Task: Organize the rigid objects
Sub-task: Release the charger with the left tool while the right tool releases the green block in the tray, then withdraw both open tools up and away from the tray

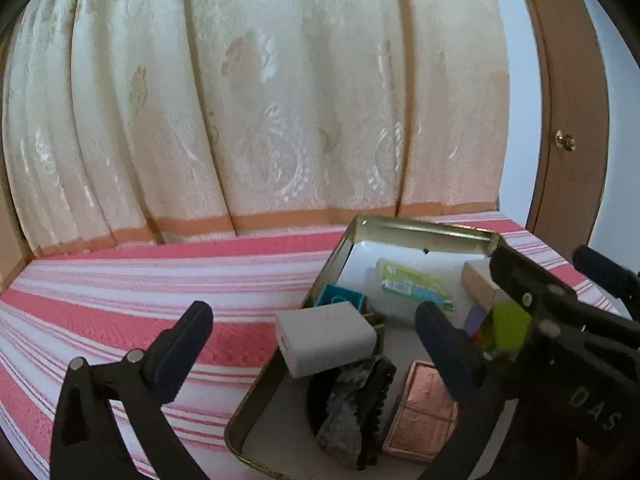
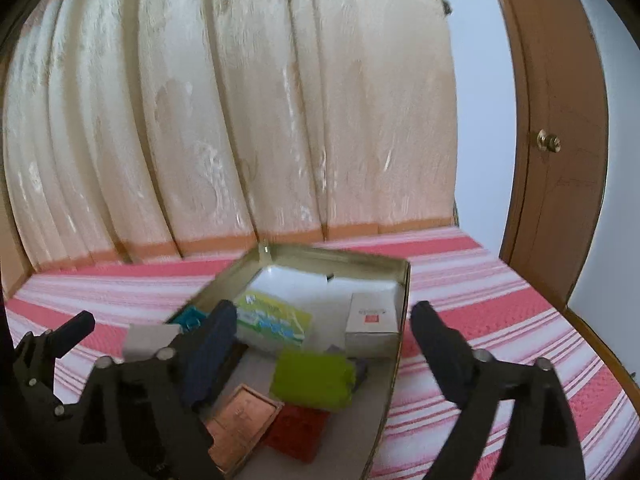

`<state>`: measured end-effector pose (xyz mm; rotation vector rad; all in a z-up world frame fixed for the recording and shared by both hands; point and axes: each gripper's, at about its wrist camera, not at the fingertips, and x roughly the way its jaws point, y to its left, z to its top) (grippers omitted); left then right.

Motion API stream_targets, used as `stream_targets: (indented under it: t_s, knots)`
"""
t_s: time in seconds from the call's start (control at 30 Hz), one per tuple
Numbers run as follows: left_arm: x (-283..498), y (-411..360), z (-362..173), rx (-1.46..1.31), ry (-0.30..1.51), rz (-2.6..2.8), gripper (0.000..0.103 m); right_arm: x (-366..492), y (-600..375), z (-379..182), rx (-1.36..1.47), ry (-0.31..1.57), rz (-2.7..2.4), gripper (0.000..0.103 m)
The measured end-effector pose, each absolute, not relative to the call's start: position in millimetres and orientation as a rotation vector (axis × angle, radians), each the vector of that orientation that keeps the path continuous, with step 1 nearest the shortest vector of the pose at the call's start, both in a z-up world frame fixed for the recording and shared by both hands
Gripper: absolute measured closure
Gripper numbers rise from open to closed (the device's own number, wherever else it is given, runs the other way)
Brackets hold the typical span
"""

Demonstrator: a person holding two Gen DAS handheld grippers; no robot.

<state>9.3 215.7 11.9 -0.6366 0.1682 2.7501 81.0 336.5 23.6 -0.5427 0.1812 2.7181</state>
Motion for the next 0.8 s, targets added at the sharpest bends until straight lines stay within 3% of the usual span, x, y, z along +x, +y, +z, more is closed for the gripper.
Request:
stream_targets:
  t_s: [0.43,0.8]
  knots:
    - [16.4,195.3,9.7,-0.617,0.089,2.772,0.000,95.6,335.1,23.7,-0.402,0.202,2.688,0.010]
    - [38.8,186.2,13.5,-0.531,0.124,2.798,0.000,121.4,309.2,20.5,-0.260,0.077,2.614,0.010]
